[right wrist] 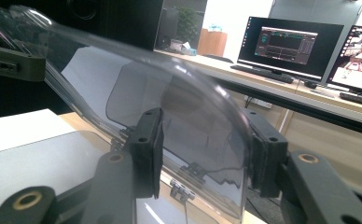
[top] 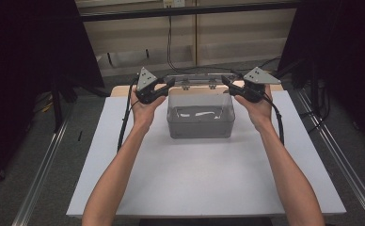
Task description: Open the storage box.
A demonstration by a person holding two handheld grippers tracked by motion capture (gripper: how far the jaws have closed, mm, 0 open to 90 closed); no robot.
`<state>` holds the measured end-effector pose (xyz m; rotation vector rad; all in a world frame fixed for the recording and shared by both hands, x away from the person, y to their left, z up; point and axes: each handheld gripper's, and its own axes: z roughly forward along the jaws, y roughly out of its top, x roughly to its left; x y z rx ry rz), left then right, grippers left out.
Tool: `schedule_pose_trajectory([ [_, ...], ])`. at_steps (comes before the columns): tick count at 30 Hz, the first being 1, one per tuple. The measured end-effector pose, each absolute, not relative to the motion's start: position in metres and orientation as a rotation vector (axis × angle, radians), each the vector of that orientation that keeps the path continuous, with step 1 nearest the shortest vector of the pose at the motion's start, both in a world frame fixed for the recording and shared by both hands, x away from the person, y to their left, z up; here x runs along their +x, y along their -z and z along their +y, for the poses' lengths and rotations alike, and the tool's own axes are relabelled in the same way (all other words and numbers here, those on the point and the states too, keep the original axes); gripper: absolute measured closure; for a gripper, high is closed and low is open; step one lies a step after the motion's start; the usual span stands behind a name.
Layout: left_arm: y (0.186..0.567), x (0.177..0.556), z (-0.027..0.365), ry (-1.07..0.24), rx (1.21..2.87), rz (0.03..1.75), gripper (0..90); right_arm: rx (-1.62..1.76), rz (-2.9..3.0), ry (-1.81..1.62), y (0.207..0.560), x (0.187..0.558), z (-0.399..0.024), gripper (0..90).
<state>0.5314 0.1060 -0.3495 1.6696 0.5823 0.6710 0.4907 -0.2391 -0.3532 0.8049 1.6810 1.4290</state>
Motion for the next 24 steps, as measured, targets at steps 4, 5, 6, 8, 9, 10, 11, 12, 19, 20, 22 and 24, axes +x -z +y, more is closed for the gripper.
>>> schedule_pose_trajectory([
  [4, 0.350, 0.534, 0.106, -0.665, 1.665, 0.583, 64.2, 0.808, 1.672, -1.439, 0.353, 0.495, -0.239, 52.8],
  [5, 0.349, 0.535, 0.106, -0.670, 1.665, 0.582, 64.8, 0.809, 1.676, -1.448, 0.353, 0.497, -0.240, 53.3],
  [6, 0.350, 0.536, 0.106, -0.673, 1.663, 0.580, 65.1, 0.808, 1.678, -1.447, 0.353, 0.498, -0.241, 53.5],
  [8, 0.351, 0.537, 0.107, -0.664, 1.652, 0.578, 65.4, 0.808, 1.675, -1.448, 0.353, 0.499, -0.241, 53.5],
  [9, 0.351, 0.538, 0.107, -0.666, 1.646, 0.577, 65.8, 0.816, 1.679, -1.448, 0.352, 0.501, -0.241, 53.5],
  [10, 0.352, 0.539, 0.107, -0.662, 1.638, 0.581, 65.8, 0.816, 1.679, -1.448, 0.352, 0.501, -0.241, 53.5],
  [11, 0.353, 0.540, 0.108, -0.652, 1.626, 0.589, 65.9, 0.817, 1.677, -1.450, 0.352, 0.502, -0.241, 53.5],
  [12, 0.353, 0.541, 0.108, -0.649, 1.615, 0.596, 66.5, 0.821, 1.677, -1.455, 0.350, 0.505, -0.242, 53.5],
  [19, 0.357, 0.545, 0.108, -0.635, 1.585, 0.618, 67.1, 0.832, 1.671, -1.472, 0.351, 0.510, -0.244, 53.7],
  [20, 0.358, 0.546, 0.108, -0.635, 1.583, 0.621, 67.1, 0.830, 1.675, -1.471, 0.350, 0.511, -0.244, 53.9],
  [22, 0.358, 0.548, 0.108, -0.636, 1.581, 0.622, 67.6, 0.827, 1.689, -1.452, 0.349, 0.513, -0.244, 54.5],
  [24, 0.358, 0.549, 0.107, -0.642, 1.581, 0.617, 67.8, 0.827, 1.698, -1.446, 0.347, 0.515, -0.244, 54.6],
])
